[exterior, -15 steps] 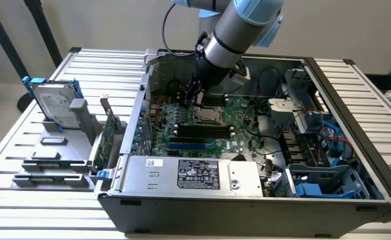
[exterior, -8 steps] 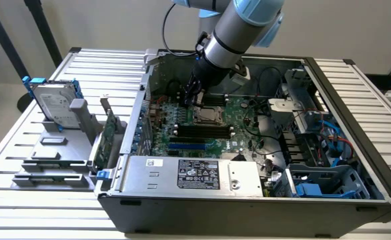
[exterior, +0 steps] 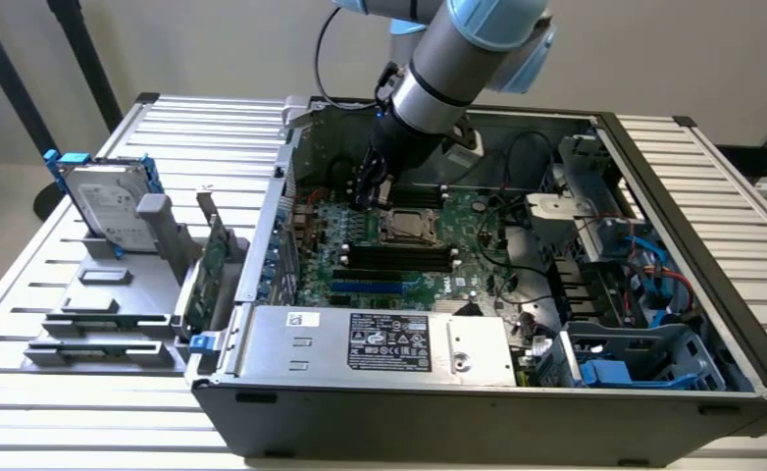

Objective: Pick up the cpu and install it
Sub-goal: 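Install the first cpu locking lever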

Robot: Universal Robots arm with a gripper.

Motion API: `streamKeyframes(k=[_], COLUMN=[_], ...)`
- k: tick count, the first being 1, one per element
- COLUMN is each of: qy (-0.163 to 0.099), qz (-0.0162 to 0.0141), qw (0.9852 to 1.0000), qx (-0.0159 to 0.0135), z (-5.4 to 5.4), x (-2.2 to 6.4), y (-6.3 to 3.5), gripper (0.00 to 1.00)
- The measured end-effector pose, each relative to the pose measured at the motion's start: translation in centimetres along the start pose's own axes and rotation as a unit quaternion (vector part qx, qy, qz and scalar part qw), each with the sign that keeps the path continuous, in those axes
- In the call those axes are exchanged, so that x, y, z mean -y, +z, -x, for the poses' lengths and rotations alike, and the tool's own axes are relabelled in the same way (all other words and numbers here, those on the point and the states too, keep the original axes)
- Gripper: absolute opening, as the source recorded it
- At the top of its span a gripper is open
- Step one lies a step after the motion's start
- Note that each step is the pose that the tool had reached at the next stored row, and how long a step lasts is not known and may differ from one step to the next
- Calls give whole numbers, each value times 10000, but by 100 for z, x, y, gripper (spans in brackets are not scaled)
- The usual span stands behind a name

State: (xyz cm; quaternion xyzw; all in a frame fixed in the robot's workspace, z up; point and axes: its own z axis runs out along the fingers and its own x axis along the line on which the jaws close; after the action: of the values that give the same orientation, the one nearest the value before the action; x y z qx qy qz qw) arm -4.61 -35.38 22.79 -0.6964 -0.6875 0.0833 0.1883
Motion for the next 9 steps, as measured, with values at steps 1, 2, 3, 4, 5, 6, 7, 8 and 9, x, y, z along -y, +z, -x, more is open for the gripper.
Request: streamKeyframes(k=[1, 2, 3, 4, 5, 6, 7, 8, 9], qy=[13, 35, 62, 94, 133, 183, 243, 310, 380], qz=[2, 6, 10, 15, 21, 29, 39, 49, 60], qw=[10000, 10000, 10000, 9999, 9999, 9998, 9996, 9994, 9991], qx=[-17, -31, -46, -61, -80, -102, -126, -153, -181], z=[1, 1, 1, 1, 1, 1, 1, 1, 1], x=[18, 31, 41, 49, 53, 53, 54, 55, 55], y=[7, 10, 13, 13, 12, 12, 11, 10, 11], gripper=[11, 11, 11, 11, 11, 11, 11, 11, 11])
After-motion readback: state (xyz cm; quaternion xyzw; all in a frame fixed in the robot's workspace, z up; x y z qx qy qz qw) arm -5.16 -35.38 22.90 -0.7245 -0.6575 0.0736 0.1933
